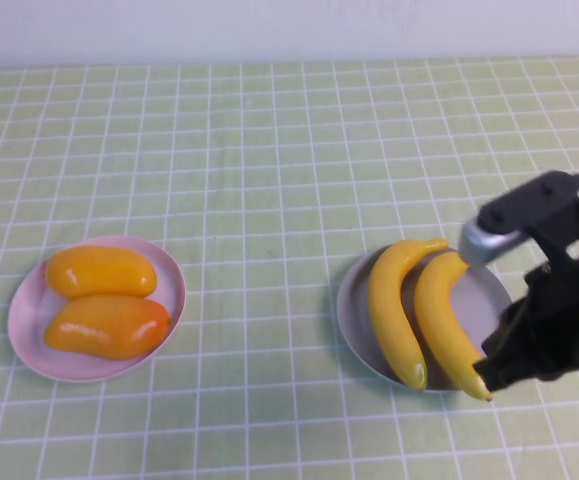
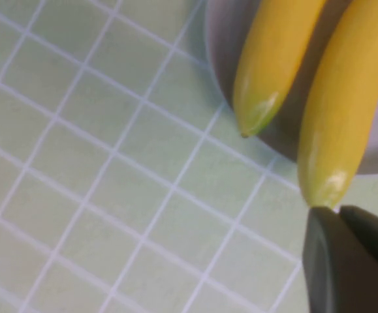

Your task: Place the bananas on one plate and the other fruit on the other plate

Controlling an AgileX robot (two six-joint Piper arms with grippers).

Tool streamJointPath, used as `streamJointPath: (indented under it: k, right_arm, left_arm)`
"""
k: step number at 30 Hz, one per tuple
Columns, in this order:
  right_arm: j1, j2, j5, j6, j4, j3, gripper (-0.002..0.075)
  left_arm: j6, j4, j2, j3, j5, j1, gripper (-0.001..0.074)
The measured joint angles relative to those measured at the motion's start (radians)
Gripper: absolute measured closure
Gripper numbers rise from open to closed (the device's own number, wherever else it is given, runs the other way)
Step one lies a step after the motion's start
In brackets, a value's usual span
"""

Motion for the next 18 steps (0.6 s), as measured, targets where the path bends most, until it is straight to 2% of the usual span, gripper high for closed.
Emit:
streamJointPath:
  k: [5, 10, 14, 18]
  right_arm:
    - [-0.132, -0.146, -0.299, -0.154, 0.084, 0.263, 0.0741]
    - [-0.327, -0.389, -0.565, -0.245, 0.195, 0.539, 0.0741]
    - [-0.443, -0.599, -0.678, -0.254, 0.222, 0.717, 0.0741]
    - [-0.504, -0.815, -0.728, -0.256, 0.223, 0.828, 0.0741]
  left_arm:
    - [0.0, 0.0, 0.0, 0.0, 0.0, 0.0, 0.0734]
    - [0.0, 0.0, 0.0, 0.0, 0.0, 0.0, 0.0734]
    - [0.0, 0.0, 0.0, 0.0, 0.0, 0.0, 0.0734]
    - [0.0, 0.0, 0.0, 0.0, 0.0, 0.0, 0.0734]
